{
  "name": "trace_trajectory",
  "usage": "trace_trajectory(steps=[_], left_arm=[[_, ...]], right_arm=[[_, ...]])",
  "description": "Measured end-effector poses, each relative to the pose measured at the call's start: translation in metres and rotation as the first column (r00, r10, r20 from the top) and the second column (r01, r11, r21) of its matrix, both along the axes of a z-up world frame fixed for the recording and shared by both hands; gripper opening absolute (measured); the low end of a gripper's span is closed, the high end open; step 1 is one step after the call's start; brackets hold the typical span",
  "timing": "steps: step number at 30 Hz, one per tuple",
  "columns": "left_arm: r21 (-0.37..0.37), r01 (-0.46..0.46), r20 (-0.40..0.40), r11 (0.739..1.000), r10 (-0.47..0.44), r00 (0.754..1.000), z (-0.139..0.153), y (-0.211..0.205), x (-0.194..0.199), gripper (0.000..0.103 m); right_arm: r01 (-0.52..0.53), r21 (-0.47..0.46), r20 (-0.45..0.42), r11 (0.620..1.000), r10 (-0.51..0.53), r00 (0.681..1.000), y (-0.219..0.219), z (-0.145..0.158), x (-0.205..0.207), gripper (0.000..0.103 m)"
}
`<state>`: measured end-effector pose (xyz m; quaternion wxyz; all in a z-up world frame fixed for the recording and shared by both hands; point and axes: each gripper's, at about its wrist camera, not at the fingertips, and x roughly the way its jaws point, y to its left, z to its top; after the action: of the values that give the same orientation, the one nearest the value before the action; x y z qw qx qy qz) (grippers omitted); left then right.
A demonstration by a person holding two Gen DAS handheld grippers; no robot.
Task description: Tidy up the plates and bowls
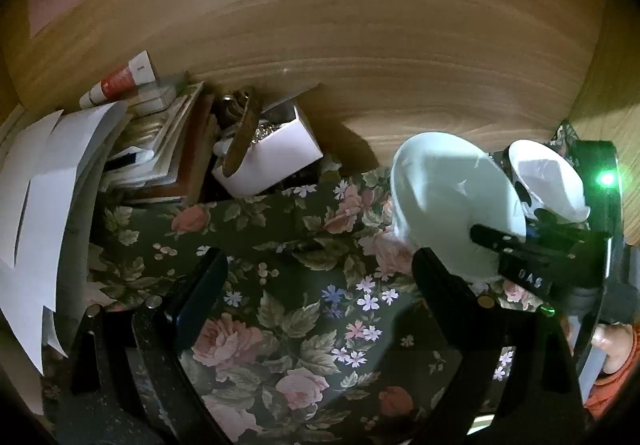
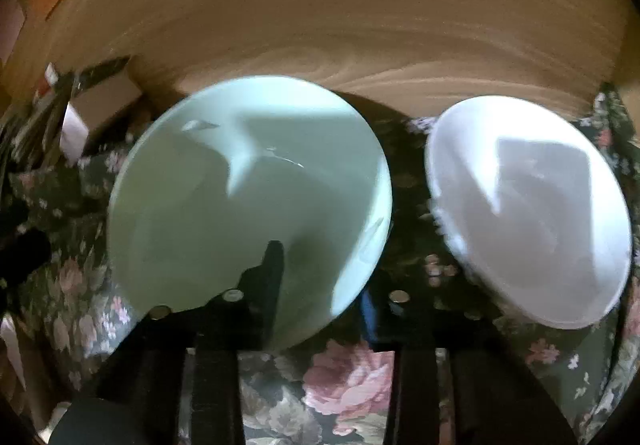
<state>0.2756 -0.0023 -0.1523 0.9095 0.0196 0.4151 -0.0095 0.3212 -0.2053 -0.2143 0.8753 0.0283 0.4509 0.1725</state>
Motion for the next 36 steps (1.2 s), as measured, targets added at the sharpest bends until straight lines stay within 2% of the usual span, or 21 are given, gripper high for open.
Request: trace_trajectory(steps=[9, 15, 19, 22, 25, 27, 31, 36], left_arm=[[-0.001, 0.016, -0.087, 1.000, -0.017, 0.996, -0.018, -0.005, 0.007, 0.093], [-0.005, 0.035, -0.163, 0.999, -0.035, 0.986, -0.034, -0.011, 0.010, 0.073], [-0.020, 0.046, -0.205, 0.999, -0.049, 0.978, -0.042, -0.014, 0.013, 0.062], [-0.025, 0.061, -0.217, 0.998, -0.065, 0.974, -0.045, -0.019, 0.011, 0.058], [-0.022, 0.071, -0.224, 0.997, -0.074, 0.972, -0.050, -0.021, 0.010, 0.054], [-0.019, 0.071, -0.232, 0.997, -0.073, 0.970, -0.053, -0.022, 0.010, 0.052], [-0.026, 0.079, -0.262, 0.997, -0.083, 0.962, -0.059, -0.023, 0.014, 0.036], [-0.042, 0.104, -0.265, 0.994, -0.112, 0.958, -0.060, -0.027, 0.014, 0.026]], right_arm=[[-0.151, -0.021, -0.015, 0.988, 0.150, 0.989, 0.018, 0.004, -0.035, 0.023], [-0.182, 0.021, -0.046, 0.983, 0.182, 0.982, 0.010, 0.007, -0.059, 0.023], [-0.150, 0.049, -0.039, 0.987, 0.152, 0.988, -0.008, 0.015, -0.071, 0.023], [-0.121, 0.064, -0.018, 0.991, 0.122, 0.992, -0.025, 0.024, -0.078, 0.025], [-0.108, 0.085, -0.038, 0.990, 0.112, 0.993, -0.025, 0.026, -0.083, 0.025], [-0.109, 0.105, -0.054, 0.989, 0.115, 0.992, -0.023, 0.023, -0.067, 0.025], [-0.113, 0.131, -0.054, 0.985, 0.121, 0.991, -0.015, 0.018, -0.068, 0.025], [-0.122, 0.119, -0.037, 0.985, 0.127, 0.991, 0.000, 0.013, -0.068, 0.024]])
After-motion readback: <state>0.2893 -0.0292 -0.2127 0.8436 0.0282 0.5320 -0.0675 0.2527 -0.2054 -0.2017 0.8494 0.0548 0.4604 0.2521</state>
